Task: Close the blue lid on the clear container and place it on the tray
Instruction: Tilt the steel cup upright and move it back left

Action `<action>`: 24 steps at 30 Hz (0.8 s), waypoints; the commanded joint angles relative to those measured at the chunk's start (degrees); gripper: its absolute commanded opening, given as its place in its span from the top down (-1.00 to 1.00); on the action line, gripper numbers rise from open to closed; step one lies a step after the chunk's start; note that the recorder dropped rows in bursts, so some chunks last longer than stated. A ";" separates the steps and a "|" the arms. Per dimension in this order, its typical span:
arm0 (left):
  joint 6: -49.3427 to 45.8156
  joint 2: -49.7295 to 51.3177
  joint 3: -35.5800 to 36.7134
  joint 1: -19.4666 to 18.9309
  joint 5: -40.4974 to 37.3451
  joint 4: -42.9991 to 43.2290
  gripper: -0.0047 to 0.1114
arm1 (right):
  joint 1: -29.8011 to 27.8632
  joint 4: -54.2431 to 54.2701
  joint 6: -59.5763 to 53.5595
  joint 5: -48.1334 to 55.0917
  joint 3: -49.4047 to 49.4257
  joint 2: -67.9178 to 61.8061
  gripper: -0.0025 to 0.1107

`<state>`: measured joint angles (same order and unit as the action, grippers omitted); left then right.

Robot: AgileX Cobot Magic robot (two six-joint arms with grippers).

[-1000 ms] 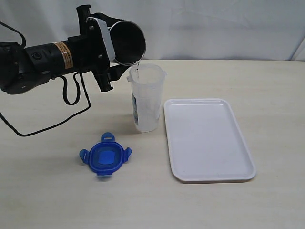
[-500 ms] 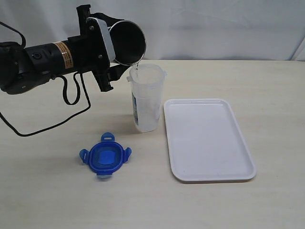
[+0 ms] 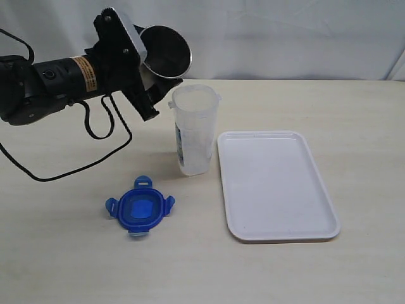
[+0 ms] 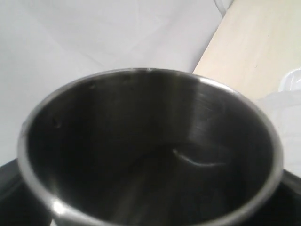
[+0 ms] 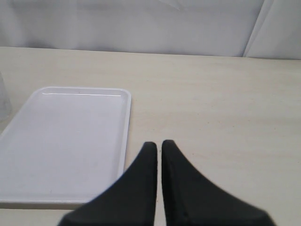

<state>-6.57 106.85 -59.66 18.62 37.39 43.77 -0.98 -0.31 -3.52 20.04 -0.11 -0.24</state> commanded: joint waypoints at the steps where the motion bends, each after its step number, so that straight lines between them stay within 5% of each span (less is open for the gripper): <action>1: 7.49 -1.18 -1.15 -0.06 3.14 -1.45 0.92 | -0.21 -0.39 -0.15 -0.23 0.11 0.24 0.88; 9: 12.88 0.07 -1.15 -1.44 -0.70 -18.04 0.92 | -0.21 -0.39 -0.15 -0.23 0.11 0.24 0.88; 17: 26.62 4.95 -1.15 -7.66 9.39 -17.94 0.92 | -0.21 -0.39 -0.15 -0.23 0.11 0.24 0.88; 24: 24.85 11.08 -2.65 -10.04 14.85 -22.32 0.92 | -0.21 -0.39 -0.15 -0.23 0.11 0.24 0.88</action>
<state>18.83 116.70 -60.24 9.13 47.60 24.93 -0.98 -0.31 -3.52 20.04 -0.11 -0.24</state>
